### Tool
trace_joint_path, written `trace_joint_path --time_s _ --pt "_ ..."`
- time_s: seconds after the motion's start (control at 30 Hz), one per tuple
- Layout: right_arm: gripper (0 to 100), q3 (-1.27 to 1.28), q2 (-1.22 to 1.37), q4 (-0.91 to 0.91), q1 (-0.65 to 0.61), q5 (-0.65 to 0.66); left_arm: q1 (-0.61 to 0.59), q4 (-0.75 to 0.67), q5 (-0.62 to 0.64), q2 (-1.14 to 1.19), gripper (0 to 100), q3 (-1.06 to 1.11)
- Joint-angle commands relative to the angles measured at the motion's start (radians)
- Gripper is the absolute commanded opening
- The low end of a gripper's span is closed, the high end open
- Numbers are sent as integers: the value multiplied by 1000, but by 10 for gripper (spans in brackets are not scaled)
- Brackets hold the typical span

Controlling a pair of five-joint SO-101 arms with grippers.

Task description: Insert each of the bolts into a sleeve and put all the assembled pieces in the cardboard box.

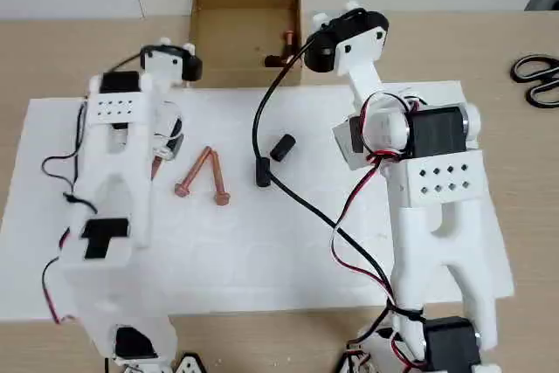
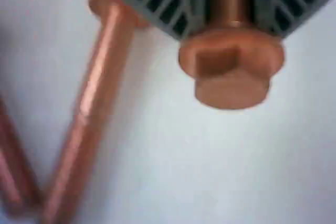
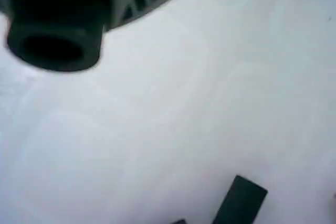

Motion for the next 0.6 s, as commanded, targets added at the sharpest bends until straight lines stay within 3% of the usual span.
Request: trace_joint_path --time_s 0.0,0.27,0.57 --pt "4 -41 -44 2 5 9 -18 -74 41 57 6 -31" --pt "4 -41 -44 4 5 9 -21 -66 48 172 6 -59" --pt "4 -41 -44 4 5 9 -15 11 41 123 62 -88"
